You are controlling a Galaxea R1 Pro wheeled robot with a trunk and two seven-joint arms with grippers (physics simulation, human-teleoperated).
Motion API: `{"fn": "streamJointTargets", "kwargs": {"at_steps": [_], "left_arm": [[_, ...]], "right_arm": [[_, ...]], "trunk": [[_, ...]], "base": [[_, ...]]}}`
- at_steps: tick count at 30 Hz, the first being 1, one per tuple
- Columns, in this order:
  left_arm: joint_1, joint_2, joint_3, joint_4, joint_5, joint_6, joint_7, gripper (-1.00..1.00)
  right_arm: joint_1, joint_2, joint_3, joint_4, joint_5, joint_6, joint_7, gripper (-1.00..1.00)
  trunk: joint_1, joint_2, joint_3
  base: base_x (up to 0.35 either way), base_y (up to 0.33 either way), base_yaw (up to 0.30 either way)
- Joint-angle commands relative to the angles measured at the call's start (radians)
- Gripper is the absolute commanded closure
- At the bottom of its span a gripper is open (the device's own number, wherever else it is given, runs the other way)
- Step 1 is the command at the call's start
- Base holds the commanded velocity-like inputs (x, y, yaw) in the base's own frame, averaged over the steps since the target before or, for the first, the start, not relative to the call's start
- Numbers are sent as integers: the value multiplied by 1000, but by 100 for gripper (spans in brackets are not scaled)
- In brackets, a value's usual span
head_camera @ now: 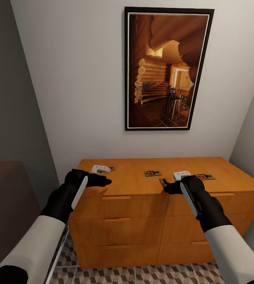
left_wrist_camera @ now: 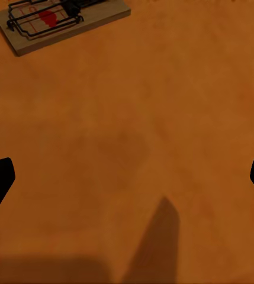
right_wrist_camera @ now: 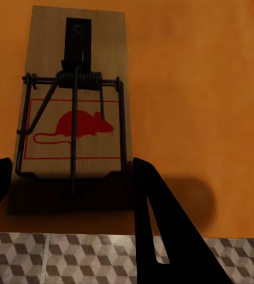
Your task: Take the four mousetraps from the cabinet in the bathroom and place them on the bathroom floor. Make sure all four end up on the same floor surface, and ensure that at least two of them are either under or directly next to the same bathroom sink.
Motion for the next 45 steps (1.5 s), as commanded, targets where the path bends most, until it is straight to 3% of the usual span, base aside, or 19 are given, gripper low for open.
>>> {"fn": "streamJointTargets", "kwargs": {"at_steps": [1,15,26,35,45], "left_arm": [[-1,0,0,-1,5,5,2,-100],[-1,0,0,11,4,4,2,-100],[-1,0,0,12,3,4,3,-100],[-1,-1,0,12,3,4,3,-100],[-1,-20,0,12,2,4,3,-100]], "right_arm": [[0,-1,2,72,-7,4,0,100],[0,-3,-3,47,1,4,-2,100],[0,-7,-18,-179,1,4,-6,100],[0,-8,-21,-207,1,4,-6,100],[0,-8,-20,-207,0,4,-6,100]], "trunk": [[0,-1,-1],[0,-1,-1],[0,-1,-1],[0,-1,-1],[0,-1,-1]], "base": [[0,0,0],[0,0,0],[0,0,0],[0,0,0],[0,0,0]]}}
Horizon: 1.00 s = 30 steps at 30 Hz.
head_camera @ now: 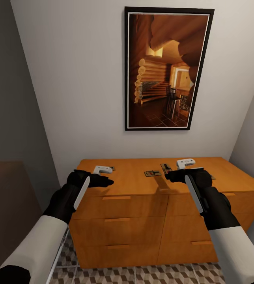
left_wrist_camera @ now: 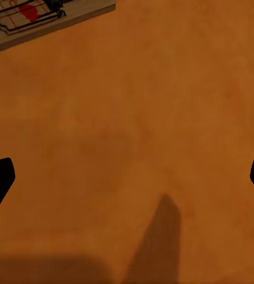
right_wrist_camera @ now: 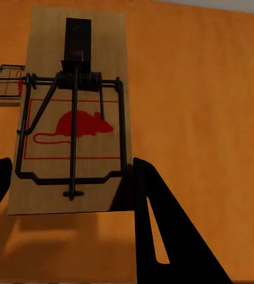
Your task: Take the four mousetraps from the cabinet in the bathroom and place them on the bathroom floor. Make sure all four end up on the same floor surface, and ensure that at least two of them are either under or directly next to the same bathroom sink.
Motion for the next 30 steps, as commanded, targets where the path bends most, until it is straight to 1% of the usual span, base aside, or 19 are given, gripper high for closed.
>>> {"fn": "streamJointTargets", "kwargs": {"at_steps": [1,23,25,27,28,29,30], "left_arm": [[-1,-1,0,-1,4,5,2,-100],[-1,-3,0,1,5,5,2,-100],[-1,8,-11,12,15,-7,-10,-100],[-1,19,-22,23,13,-18,-21,-100],[-1,25,-28,29,13,-20,-27,-100],[-1,31,-34,34,11,-15,-32,-100],[-1,36,-39,39,9,-11,-38,-100]], "right_arm": [[-1,-1,1,-1,-2,4,0,100],[-1,1,1,0,-5,4,0,100],[-1,-11,-11,-11,11,4,-2,100],[-1,-22,-22,-15,30,4,-3,100],[-1,-26,-28,-15,30,4,-3,100],[-2,-22,-33,-10,28,4,-3,100],[-2,-19,-29,-6,27,4,-3,100]], "trunk": [[0,-1,-1],[0,-1,-1],[0,-1,-1],[0,-1,-1],[0,-1,-1],[0,-1,-1],[0,-1,-1]], "base": [[0,0,0],[0,0,0],[0,0,0],[0,0,0],[0,0,0],[0,0,0],[0,0,0]]}}
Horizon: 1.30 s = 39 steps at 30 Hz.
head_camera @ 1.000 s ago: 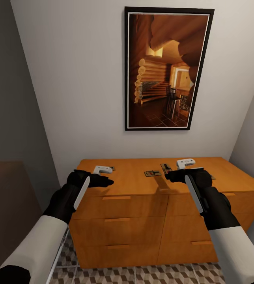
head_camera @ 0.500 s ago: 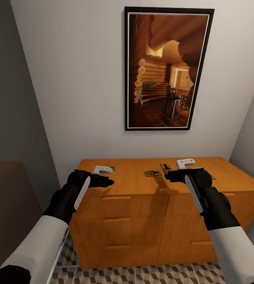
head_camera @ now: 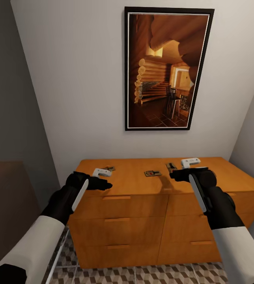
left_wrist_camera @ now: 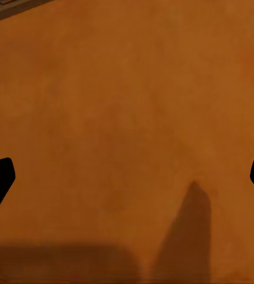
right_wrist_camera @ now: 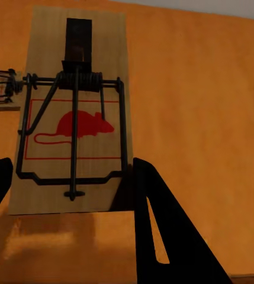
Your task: Take the four mousetraps from the cabinet in the bathroom and place them on the bathroom floor. Make sure all four end up on the same floor surface, and ensure that at least two of them are either under or directly next to the same bathroom sink.
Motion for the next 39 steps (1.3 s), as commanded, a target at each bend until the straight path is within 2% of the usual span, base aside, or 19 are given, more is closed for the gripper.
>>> {"fn": "streamJointTargets", "kwargs": {"at_steps": [1,3,11,16,23,39], "left_arm": [[-1,6,-5,-7,3,8,-4,-100],[-1,-6,6,-18,-2,15,-15,-100],[-1,-47,51,-48,-5,22,30,-100],[-1,-49,58,-55,-5,22,58,-100],[-1,-50,59,-77,4,23,57,-100],[-1,-50,62,-114,13,21,55,-100]], "right_arm": [[-1,1,5,2,2,4,-1,100],[-1,0,11,8,12,4,-3,100],[-2,-22,15,-16,39,4,-4,100],[-2,-25,13,-24,42,4,-3,100],[-2,-26,12,-27,43,4,-1,100],[-2,-26,12,-28,44,4,-4,100]], "trunk": [[0,-1,-1],[0,-1,-1],[0,-1,-1],[0,-1,-1],[0,-1,1],[0,-1,15]], "base": [[0,0,0],[0,0,0],[0,0,0],[0,0,0],[0,0,-33],[0,0,-176]]}}
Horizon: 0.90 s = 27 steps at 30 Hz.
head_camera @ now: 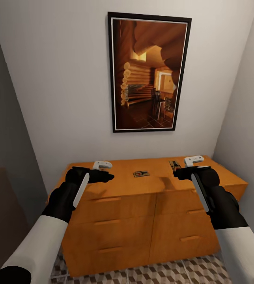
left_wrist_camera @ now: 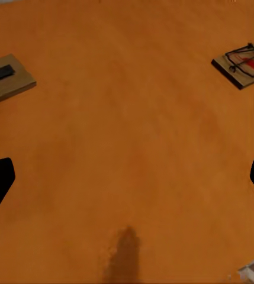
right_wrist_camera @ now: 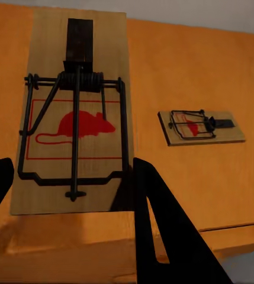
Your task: Take the four mousetraps from the cabinet in the bathroom and place them on the bathroom floor. Make sure all four end up on the same floor surface, and ensure that at least two of them are either under or directly next to the same bathroom sink.
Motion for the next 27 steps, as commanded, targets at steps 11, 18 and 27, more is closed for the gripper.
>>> {"fn": "streamJointTargets", "kwargs": {"at_steps": [11,18,27], "left_arm": [[-1,2,0,7,6,5,2,-100],[-1,9,-1,5,6,6,3,-100],[-1,9,0,5,7,6,3,-100]], "right_arm": [[-1,-1,2,0,4,5,-1,100],[-1,-1,2,0,4,5,-1,100],[-1,-1,2,0,4,5,-1,100]], "trunk": [[0,-1,9],[0,-1,10],[0,-1,11]], "base": [[0,0,-194],[0,0,-61],[137,23,-8]]}}
